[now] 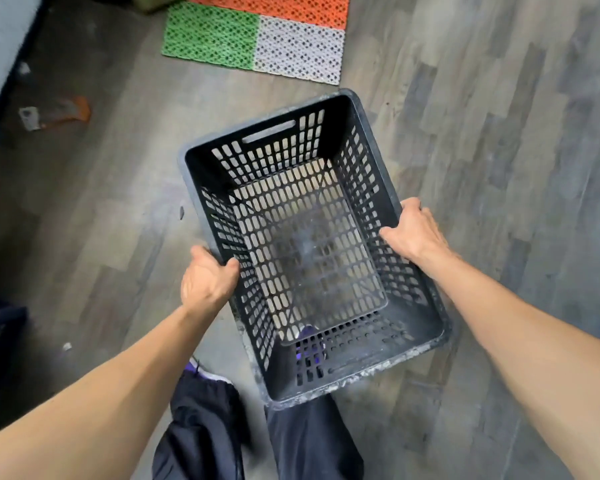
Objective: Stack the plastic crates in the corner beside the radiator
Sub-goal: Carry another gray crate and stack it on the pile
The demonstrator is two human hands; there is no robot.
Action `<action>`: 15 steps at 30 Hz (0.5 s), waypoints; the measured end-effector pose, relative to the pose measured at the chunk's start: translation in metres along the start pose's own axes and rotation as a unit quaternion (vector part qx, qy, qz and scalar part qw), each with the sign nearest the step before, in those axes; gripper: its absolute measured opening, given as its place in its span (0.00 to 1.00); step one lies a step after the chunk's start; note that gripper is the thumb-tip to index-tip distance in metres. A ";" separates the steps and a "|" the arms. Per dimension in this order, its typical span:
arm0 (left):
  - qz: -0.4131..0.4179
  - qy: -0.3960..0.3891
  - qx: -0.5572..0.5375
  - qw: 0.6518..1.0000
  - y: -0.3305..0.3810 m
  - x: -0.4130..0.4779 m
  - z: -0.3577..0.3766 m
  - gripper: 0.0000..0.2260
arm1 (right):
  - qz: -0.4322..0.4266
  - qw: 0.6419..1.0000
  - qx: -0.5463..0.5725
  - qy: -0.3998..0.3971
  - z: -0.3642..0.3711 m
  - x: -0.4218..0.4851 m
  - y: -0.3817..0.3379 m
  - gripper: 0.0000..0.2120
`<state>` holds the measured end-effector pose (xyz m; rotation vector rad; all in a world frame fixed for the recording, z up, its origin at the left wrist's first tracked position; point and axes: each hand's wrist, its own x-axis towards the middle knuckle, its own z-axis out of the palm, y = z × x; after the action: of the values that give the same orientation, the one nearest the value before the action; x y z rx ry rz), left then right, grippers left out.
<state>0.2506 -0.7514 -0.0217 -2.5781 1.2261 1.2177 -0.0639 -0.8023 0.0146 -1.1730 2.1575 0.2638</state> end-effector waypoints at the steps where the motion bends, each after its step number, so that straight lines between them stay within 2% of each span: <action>1: 0.001 0.009 -0.001 1.000 -0.008 0.000 -0.016 0.17 | -0.004 1.000 -0.009 -0.003 0.003 -0.010 -0.014 0.31; 4: -0.006 0.029 0.000 1.000 -0.039 0.003 -0.062 0.16 | -0.021 0.999 -0.029 -0.013 0.015 -0.040 -0.052 0.29; 8: -0.038 0.060 -0.016 0.997 -0.092 0.000 -0.129 0.14 | -0.057 0.997 -0.050 -0.022 0.035 -0.088 -0.106 0.22; 15: -0.121 0.108 -0.083 0.983 -0.203 -0.031 -0.259 0.09 | -0.150 0.983 -0.097 -0.047 0.060 -0.184 -0.219 0.14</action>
<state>0.5396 -0.6808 0.1215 -2.9384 0.8337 1.0569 0.2100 -0.7776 0.1136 -1.5451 1.8733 0.3929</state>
